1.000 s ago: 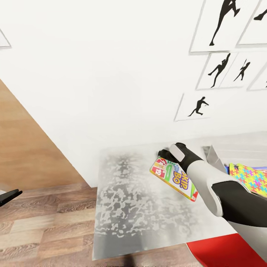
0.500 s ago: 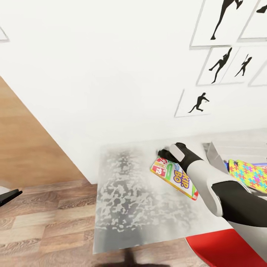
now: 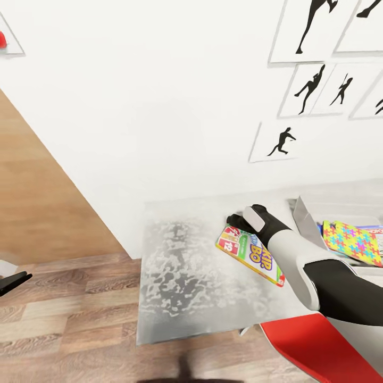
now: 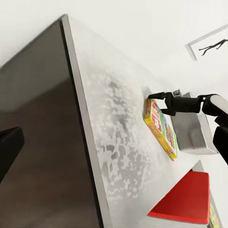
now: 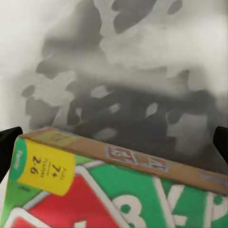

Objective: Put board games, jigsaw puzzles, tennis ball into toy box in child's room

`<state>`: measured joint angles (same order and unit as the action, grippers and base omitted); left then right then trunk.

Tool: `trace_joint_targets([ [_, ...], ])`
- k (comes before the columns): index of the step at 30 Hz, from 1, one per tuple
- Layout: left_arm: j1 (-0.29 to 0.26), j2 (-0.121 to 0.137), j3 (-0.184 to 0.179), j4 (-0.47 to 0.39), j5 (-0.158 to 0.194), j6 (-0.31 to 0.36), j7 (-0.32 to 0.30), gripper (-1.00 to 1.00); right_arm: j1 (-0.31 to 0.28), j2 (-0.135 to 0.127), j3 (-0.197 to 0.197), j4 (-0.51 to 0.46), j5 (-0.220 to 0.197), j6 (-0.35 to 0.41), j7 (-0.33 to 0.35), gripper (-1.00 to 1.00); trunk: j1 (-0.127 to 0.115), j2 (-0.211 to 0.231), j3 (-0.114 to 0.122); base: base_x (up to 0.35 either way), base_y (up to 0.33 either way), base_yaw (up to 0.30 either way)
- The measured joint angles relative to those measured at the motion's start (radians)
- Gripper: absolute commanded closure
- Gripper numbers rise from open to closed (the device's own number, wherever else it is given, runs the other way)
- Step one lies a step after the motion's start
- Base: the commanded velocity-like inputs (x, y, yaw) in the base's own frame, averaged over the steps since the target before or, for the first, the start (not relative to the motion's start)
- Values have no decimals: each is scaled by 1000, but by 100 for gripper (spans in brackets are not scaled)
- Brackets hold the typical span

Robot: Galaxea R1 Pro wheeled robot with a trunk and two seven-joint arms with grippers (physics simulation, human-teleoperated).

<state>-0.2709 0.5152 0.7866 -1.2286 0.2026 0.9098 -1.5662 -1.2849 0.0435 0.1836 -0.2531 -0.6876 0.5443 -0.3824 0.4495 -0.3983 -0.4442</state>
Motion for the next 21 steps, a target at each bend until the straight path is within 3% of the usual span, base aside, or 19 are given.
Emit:
trace_joint_targets([
  [21, 0, 0, 0, 0, 0, 0, 0, -100, 0, 0, 0, 0, 1, 1, -1, -100, 0, 0, 0, -128, 54, 0],
])
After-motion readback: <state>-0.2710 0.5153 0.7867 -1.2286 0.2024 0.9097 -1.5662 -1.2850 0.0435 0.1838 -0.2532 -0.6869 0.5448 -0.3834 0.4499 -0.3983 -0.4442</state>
